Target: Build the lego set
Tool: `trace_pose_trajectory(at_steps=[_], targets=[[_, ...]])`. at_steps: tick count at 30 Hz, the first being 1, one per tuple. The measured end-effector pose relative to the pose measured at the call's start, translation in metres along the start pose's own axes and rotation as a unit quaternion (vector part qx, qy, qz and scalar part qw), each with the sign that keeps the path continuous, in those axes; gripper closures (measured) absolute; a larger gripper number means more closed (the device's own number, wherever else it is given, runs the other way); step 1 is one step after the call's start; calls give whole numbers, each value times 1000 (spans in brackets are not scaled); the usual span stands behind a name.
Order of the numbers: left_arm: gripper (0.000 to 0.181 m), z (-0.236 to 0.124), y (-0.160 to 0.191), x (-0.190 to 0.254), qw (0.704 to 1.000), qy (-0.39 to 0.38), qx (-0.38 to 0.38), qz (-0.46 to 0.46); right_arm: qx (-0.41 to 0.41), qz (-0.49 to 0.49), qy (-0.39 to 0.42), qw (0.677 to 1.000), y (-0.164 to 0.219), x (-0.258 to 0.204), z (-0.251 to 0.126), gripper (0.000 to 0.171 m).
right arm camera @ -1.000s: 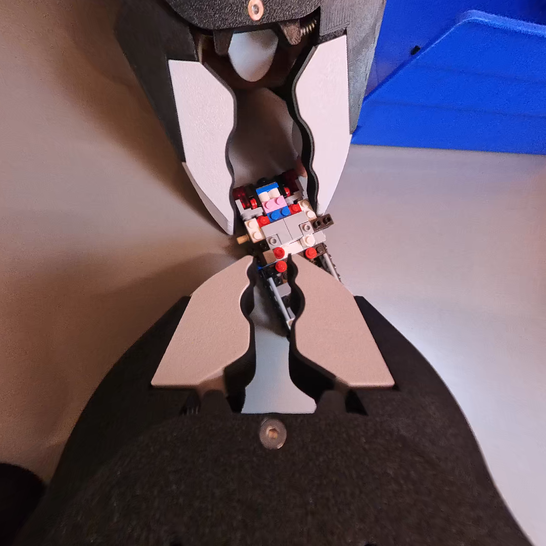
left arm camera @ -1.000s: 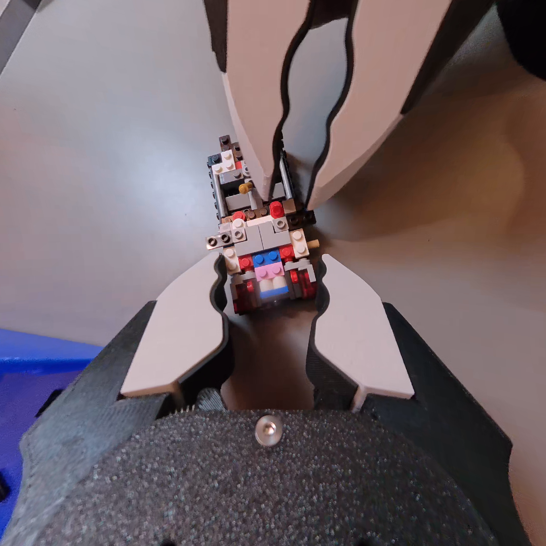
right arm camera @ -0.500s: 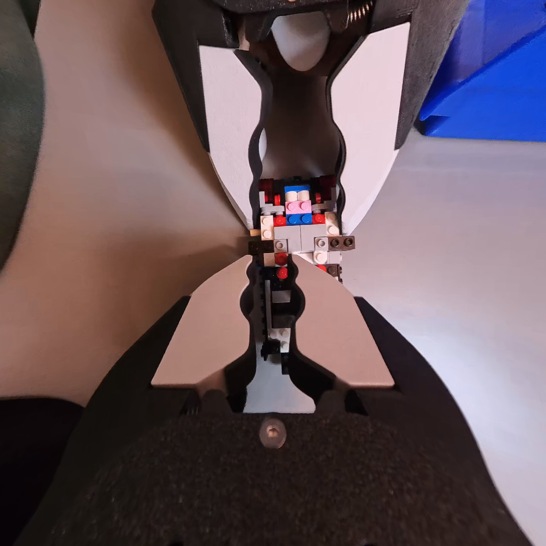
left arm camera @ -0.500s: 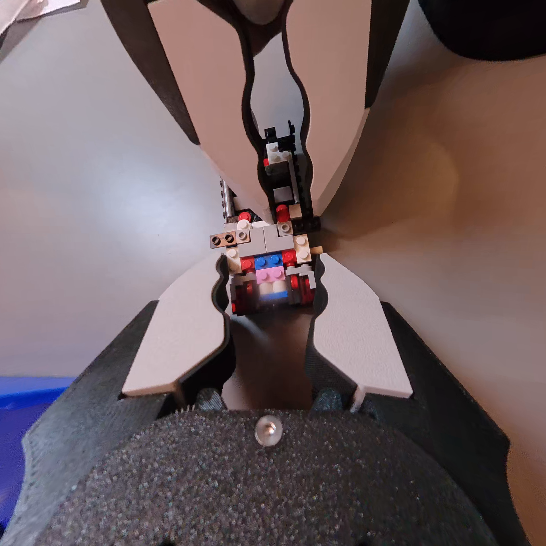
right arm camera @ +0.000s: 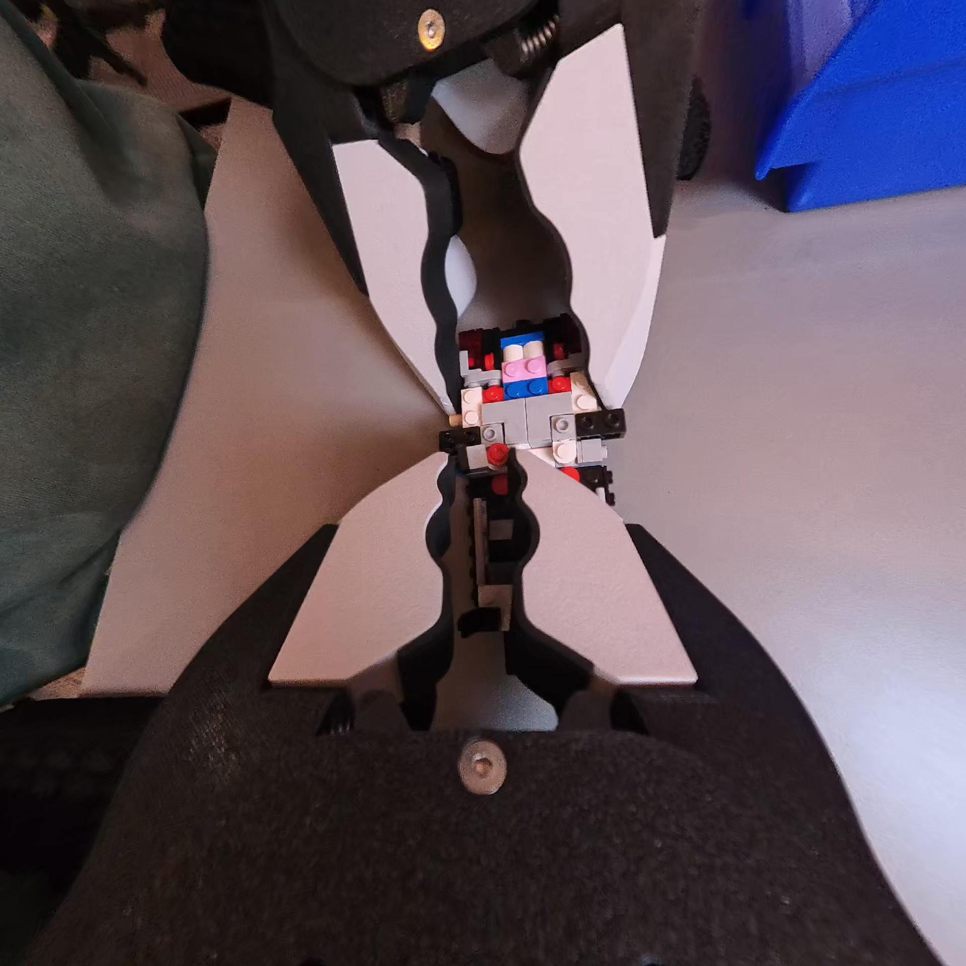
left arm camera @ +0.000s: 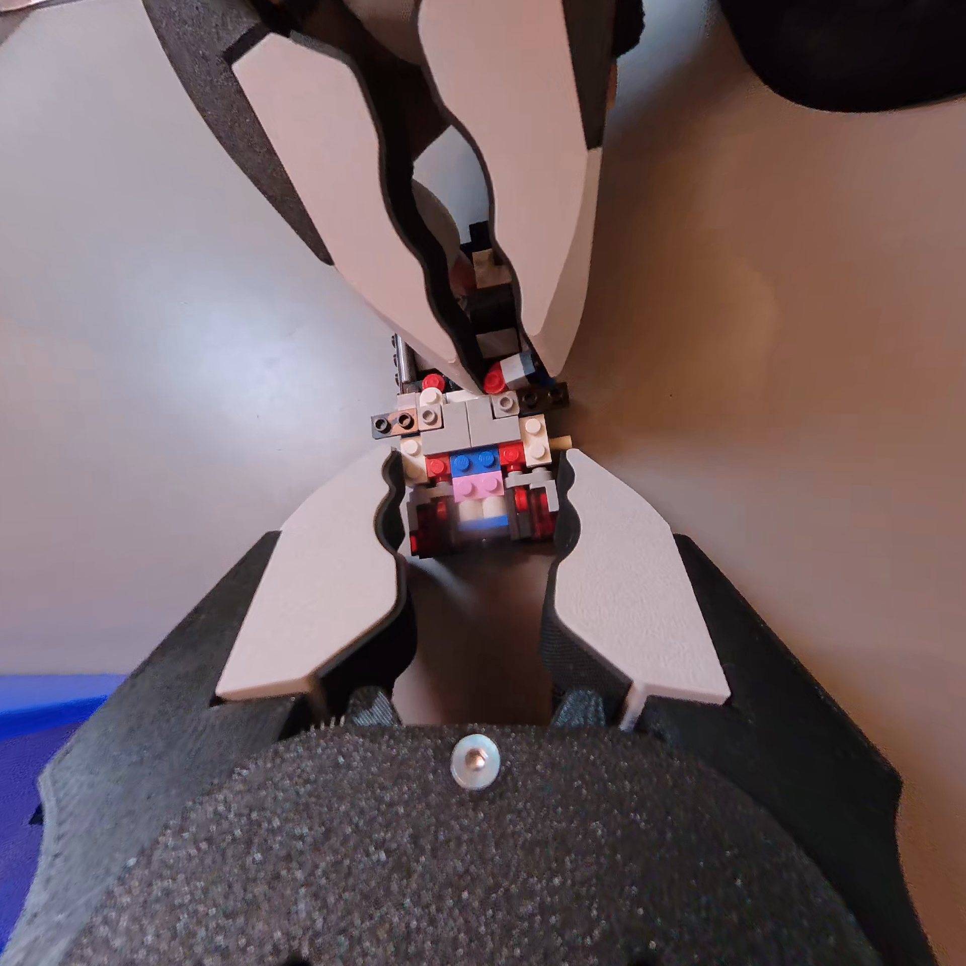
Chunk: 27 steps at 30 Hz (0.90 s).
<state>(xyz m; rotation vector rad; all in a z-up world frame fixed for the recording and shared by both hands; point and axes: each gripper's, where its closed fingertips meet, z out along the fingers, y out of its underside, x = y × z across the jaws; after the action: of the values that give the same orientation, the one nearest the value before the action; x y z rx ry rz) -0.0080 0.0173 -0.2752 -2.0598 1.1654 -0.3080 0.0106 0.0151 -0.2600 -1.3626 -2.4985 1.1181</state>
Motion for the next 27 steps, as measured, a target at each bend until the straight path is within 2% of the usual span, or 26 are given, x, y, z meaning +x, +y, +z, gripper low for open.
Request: trace_pose_trajectory(at_steps=[2, 10, 18, 23, 25, 27], targets=[[126, -1, 0, 1, 1000, 3, 0, 5, 4, -2, 0, 1000, -2, -1, -1, 152], [126, 1, -1, -2, 1000, -8, 4, 2, 123, 16, 7, 992, -25, 3, -34, 152], [129, -1, -7, -25, 996, -80, 28, 24, 99, -14, 56, 993, -24, 1, -28, 152], [138, -8, -11, -36, 991, -125, 36, 38, 132, -22, 98, 986, -35, 8, -40, 152], [139, -15, -16, -35, 991, -116, 56, 34, 156, -23, 126, 979, -41, 14, -49, 152], [145, -28, -29, -34, 990, -89, 113, 6, 178, -29, 158, 971, -48, 19, -59, 152]])
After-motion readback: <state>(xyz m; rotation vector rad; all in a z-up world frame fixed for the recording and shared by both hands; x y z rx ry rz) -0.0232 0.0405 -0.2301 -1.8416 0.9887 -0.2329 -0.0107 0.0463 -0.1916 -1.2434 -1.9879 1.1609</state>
